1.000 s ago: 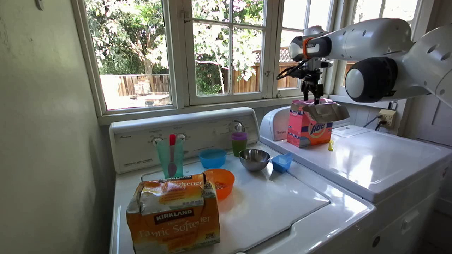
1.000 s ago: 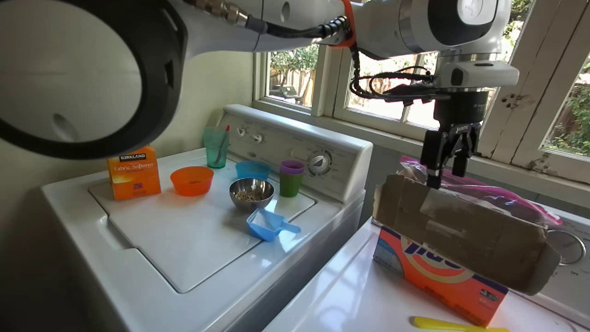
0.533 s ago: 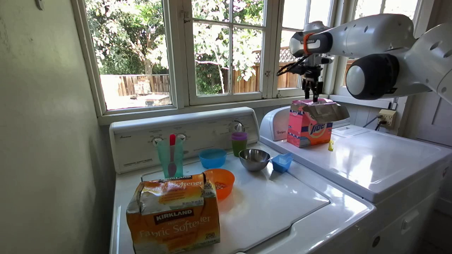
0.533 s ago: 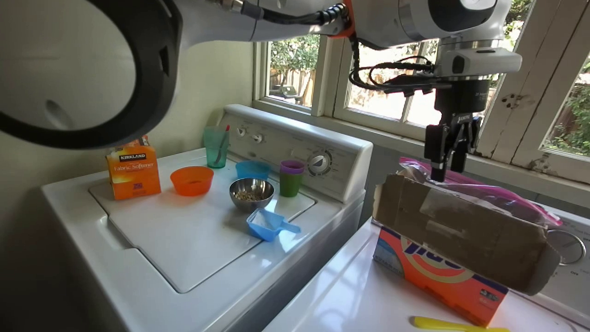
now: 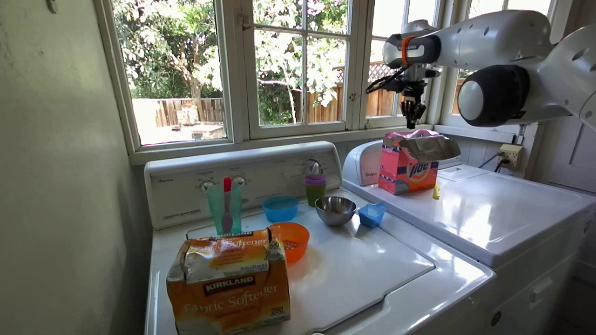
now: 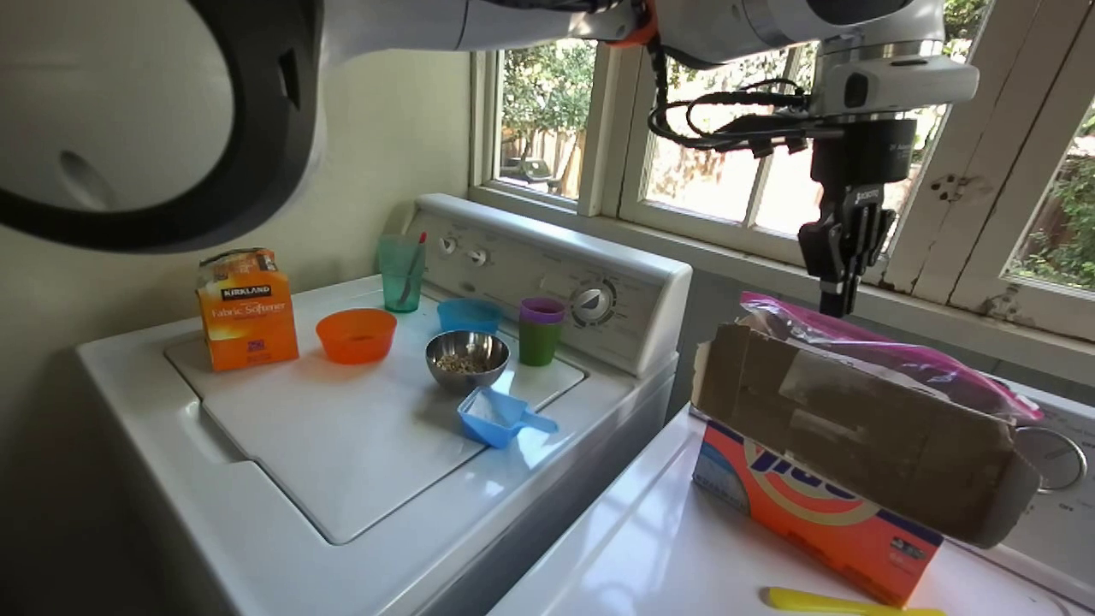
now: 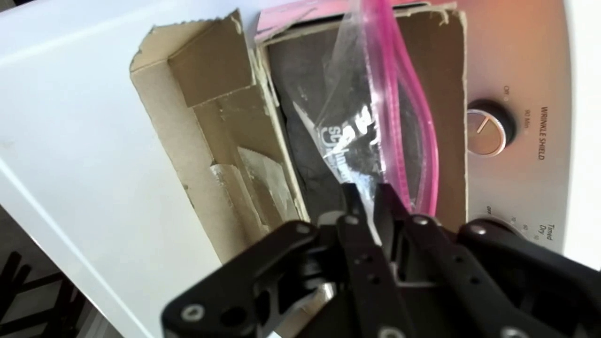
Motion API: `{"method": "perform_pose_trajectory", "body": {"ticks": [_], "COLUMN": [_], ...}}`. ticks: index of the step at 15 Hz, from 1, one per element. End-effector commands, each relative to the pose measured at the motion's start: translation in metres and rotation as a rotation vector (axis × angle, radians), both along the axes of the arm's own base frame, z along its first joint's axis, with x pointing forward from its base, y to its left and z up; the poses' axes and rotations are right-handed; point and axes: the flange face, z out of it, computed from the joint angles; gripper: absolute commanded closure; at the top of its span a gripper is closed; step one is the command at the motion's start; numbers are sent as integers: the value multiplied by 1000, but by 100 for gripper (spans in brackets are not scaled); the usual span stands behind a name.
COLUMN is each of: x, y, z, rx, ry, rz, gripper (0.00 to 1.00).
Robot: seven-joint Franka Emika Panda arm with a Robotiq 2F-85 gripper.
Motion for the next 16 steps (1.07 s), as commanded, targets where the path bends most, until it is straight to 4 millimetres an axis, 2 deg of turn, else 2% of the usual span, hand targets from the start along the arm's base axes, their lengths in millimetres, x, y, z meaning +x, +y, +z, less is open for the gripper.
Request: {"method": "perform_pose_trajectory", "body": {"ticks": [1,10,12,13,16], "x": [2,16,12,13,13], "y": [-1,-8,-10,-5,-8], "z": [-8,-34,-39,-32,-35], "rx": [7,-29,-22,-19,-19], "ry": [5,-33,-4,-13,-10], "rz": [10,82,47,60,57], "gripper": [100,100,100,99,99]}}
